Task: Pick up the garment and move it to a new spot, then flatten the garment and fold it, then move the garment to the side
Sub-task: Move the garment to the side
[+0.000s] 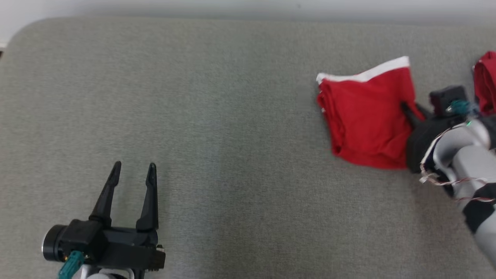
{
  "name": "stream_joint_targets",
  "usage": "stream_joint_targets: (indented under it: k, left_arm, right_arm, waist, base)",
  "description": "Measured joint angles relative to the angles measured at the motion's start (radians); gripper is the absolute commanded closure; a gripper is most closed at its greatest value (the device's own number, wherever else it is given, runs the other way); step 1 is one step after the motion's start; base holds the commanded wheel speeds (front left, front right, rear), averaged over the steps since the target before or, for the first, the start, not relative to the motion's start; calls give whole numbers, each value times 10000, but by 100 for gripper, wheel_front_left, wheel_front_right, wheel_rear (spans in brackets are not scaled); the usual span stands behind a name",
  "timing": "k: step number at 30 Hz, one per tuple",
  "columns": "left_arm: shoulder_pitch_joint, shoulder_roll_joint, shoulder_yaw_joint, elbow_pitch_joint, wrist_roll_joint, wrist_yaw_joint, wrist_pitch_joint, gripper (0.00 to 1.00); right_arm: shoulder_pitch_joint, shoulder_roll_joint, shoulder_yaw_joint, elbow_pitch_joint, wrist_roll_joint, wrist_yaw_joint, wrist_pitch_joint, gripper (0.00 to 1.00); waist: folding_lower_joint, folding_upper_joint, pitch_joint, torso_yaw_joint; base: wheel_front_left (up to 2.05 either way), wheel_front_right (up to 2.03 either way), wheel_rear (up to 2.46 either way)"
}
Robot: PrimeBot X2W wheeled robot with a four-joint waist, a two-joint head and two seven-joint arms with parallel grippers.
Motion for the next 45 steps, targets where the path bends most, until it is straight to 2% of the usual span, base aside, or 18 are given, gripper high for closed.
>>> stream_joint_targets:
  k: [1, 3, 4, 5, 12, 18, 26, 31, 38, 44, 45]
  left_arm:
    - [0, 0, 0, 0, 0, 0, 0, 0]
    - [-106, 17, -12, -132, 2, 0, 0, 0]
    - [-163, 56, -23, -276, 8, 0, 0, 0]
    - [-163, 56, -23, -276, 8, 0, 0, 0]
    - [-447, 380, -31, -936, 174, 0, -2, 0]
    - [-461, 602, -13, -1400, 303, 0, 0, 0]
    - [-485, 945, 58, -1789, 359, 0, 0, 0]
    - [-631, 1083, 31, -2013, 372, 0, 0, 0]
    - [-686, 1164, -134, -2197, 370, 0, 0, 0]
    - [-764, 1103, -144, -2234, 372, 0, 0, 0]
    - [-782, 1095, -148, -2236, 372, 0, 0, 0]
  right_arm:
    - [0, 0, 0, 0, 0, 0, 0, 100]
    - [-134, -485, 117, -424, 178, 0, 134, 100]
    - [-272, -984, 215, -880, 366, 0, 309, 100]
    - [-272, -984, 215, -880, 366, 0, 309, 100]
    - [-797, -2600, 184, -2288, 696, 0, 1041, 100]
    - [-1027, -3565, -347, -3085, 853, 0, 1490, 100]
    - [-1255, -4395, -780, -3210, 928, 0, 1981, 100]
    - [-1670, -4855, -957, -3124, 556, 0, 2136, 100]
    - [-2209, -5657, -504, -2736, -192, 0, 2182, 100]
    - [-2622, -5871, -201, -2343, -573, 0, 2090, 100]
    - [-2664, -5887, -117, -2303, -604, 0, 2090, 73]
  waist:
    - [0, 0, 0, 0]
    - [0, 0, 245, -157]
    - [0, -1, 485, -324]
    - [0, -1, 485, -324]
    - [-1, 0, 1309, -953]
    - [-1, 0, 1904, -1559]
    - [-1, 0, 2587, -2154]
    - [-2, -1, 3003, -2337]
    - [-2, -1, 3384, -2286]
    - [-2, -1, 3500, -2153]
    - [-2, -1, 3511, -2129]
  base:
    - [0, 0, 0]
    - [0, 0, 0]
    - [0, 0, 0]
    - [0, 0, 0]
    - [0, 0, 0]
    - [0, 0, 0]
    - [0, 0, 0]
    - [0, 0, 0]
    - [0, 0, 0]
    - [0, 0, 0]
    - [0, 0, 0]
